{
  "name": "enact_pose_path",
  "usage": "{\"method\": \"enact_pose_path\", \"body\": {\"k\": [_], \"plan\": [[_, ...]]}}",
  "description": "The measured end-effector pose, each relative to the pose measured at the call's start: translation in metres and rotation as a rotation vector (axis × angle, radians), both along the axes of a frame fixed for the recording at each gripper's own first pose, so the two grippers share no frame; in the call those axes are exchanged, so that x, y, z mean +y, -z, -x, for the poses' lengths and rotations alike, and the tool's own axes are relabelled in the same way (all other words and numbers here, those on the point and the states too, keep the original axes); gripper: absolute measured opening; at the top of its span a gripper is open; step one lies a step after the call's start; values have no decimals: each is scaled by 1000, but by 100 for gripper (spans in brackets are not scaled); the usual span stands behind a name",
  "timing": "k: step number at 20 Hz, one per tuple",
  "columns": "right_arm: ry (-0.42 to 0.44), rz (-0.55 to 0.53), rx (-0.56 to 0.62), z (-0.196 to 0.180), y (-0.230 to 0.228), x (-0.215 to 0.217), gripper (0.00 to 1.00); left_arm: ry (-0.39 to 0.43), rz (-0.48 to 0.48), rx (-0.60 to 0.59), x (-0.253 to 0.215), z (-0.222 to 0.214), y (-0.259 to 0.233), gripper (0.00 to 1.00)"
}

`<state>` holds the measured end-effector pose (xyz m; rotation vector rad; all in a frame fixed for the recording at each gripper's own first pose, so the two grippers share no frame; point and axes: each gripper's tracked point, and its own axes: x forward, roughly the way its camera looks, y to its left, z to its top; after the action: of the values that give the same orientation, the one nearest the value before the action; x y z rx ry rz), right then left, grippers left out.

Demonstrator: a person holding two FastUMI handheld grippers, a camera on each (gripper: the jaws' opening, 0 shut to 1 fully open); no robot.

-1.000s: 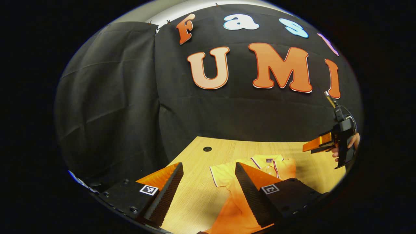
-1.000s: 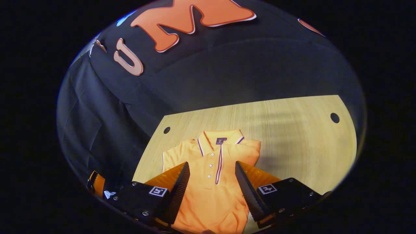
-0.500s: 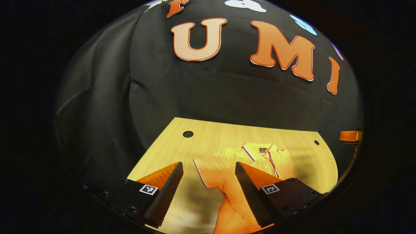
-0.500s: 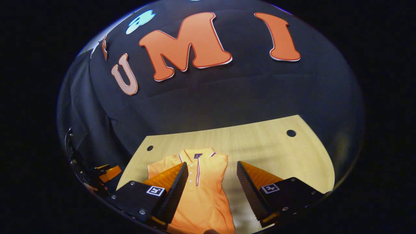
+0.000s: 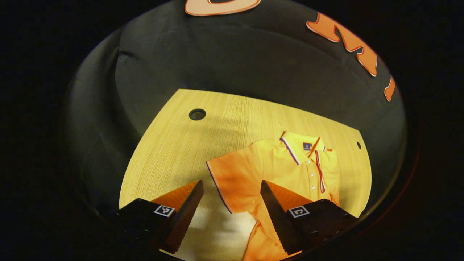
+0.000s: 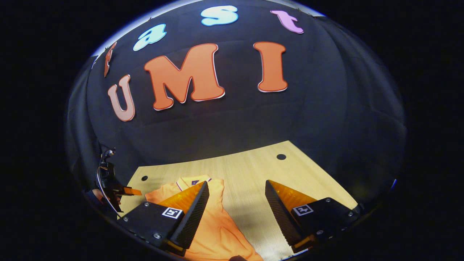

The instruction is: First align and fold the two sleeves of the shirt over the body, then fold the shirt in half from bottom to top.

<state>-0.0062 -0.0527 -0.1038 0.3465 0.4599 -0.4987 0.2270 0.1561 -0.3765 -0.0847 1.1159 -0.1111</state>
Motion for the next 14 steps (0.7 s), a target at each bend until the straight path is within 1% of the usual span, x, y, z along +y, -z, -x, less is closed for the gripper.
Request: {"method": "enact_pose_path", "body": {"k": [3,5,7,8,9,10,11,12,14], "plan": [[62,41,11,30,-14,10,94,21,7,117,-5,-1,44,98],[84,44,22,45,-22,16,94,22,8,211,-7,6,66,98],[105,51,27,57,-27,17,94,32,-20,273,-8,9,82,98],[116,51,26,63,-29,17,95,44,-71,296,-2,9,86,94],[122,43,24,68,-30,18,95,41,-116,307,3,8,92,84],[133,40,24,75,-32,17,95,41,-125,306,2,3,95,69],[141,41,27,80,-30,15,95,53,-134,316,-1,5,97,63],[150,43,37,87,-29,13,95,72,-146,324,-2,5,96,57],[157,40,49,98,-25,10,95,107,-144,315,-11,0,99,57]]}}
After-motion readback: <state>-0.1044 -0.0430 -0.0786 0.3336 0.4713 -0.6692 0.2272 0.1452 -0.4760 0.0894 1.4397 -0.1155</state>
